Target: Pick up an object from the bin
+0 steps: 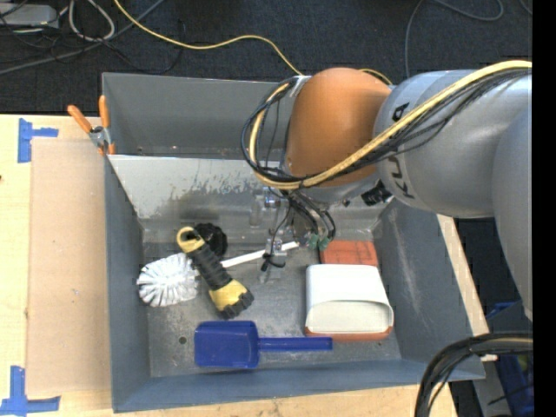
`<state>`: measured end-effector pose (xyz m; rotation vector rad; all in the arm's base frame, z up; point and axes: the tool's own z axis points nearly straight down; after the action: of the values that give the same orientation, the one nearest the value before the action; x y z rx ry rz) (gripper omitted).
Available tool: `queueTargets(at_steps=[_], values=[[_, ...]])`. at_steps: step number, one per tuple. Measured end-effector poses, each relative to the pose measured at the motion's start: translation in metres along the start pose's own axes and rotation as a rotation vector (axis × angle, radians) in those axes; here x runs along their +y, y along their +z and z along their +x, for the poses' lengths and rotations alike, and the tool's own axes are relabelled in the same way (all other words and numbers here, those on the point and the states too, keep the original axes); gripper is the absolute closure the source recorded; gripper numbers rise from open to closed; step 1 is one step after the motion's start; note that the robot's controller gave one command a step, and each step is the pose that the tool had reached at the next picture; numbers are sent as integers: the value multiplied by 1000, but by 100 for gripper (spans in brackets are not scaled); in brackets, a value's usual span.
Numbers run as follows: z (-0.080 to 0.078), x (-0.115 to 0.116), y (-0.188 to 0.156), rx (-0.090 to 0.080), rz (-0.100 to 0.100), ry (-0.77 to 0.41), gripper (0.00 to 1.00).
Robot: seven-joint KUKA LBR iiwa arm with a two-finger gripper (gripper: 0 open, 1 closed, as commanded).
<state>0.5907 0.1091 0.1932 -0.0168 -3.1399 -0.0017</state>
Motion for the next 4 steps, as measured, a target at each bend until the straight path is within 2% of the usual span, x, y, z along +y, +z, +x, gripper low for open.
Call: queueTargets(at_steps=[1, 2, 3, 4], values=[[0, 0, 0, -1, 0, 0, 0], [38, 30, 43, 1, 1, -73, 0], [42, 29, 69, -3, 1, -102, 0], [19, 36, 83, -1, 3, -119, 0]])
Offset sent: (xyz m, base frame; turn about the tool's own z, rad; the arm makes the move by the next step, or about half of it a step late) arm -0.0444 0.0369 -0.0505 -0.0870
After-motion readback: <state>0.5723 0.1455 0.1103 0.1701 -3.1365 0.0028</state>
